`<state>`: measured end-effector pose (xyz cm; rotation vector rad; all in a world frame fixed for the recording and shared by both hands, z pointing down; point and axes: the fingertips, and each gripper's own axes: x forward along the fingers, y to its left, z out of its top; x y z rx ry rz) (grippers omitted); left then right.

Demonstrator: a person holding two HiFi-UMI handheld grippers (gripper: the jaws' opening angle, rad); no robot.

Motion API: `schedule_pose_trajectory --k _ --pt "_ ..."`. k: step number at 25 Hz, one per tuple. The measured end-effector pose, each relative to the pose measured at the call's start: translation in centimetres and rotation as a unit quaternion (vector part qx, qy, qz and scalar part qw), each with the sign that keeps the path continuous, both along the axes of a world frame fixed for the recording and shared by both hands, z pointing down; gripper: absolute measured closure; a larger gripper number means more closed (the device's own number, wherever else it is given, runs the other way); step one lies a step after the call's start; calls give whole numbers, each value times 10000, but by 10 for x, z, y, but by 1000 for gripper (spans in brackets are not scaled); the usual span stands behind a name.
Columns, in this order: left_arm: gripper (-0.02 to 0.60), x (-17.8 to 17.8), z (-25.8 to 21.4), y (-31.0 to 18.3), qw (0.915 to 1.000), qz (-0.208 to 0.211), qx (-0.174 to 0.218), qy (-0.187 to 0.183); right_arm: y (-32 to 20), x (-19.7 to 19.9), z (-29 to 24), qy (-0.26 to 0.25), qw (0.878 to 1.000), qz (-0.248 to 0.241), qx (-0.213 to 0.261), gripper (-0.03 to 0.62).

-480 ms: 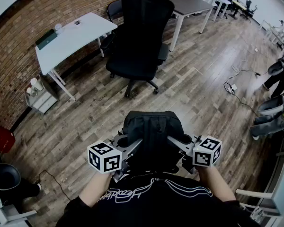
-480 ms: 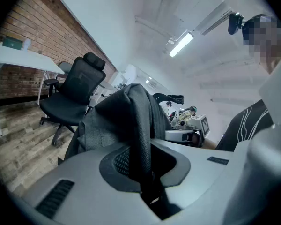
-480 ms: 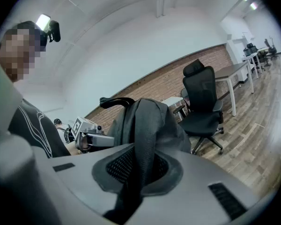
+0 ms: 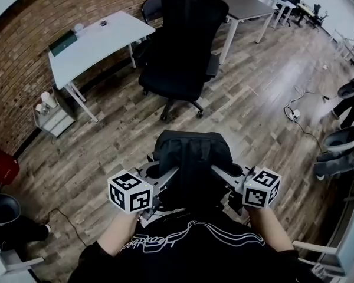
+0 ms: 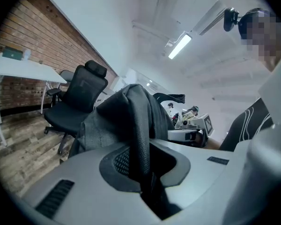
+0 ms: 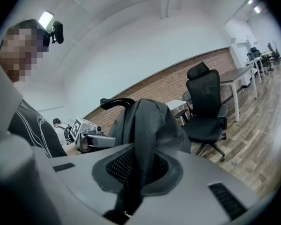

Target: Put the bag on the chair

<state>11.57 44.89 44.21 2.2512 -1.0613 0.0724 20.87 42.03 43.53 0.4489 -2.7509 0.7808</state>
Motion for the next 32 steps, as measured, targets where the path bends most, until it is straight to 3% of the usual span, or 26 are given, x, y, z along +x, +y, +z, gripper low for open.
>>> schedule_pose_trajectory --k 13,22,32 --pt "523 -48 16 -73 9991 -344 -147 -176 -79 -50 18 -175 9995 -215 -138 562" --pt "523 -94 34 -179 9968 -426 -551 -393 -187 -98 40 -260 9976 -305 -563 562" --pt "523 -127 36 -290 9962 -434 -528 -547 -298 -131 41 -268 9984 -281 -420 562"
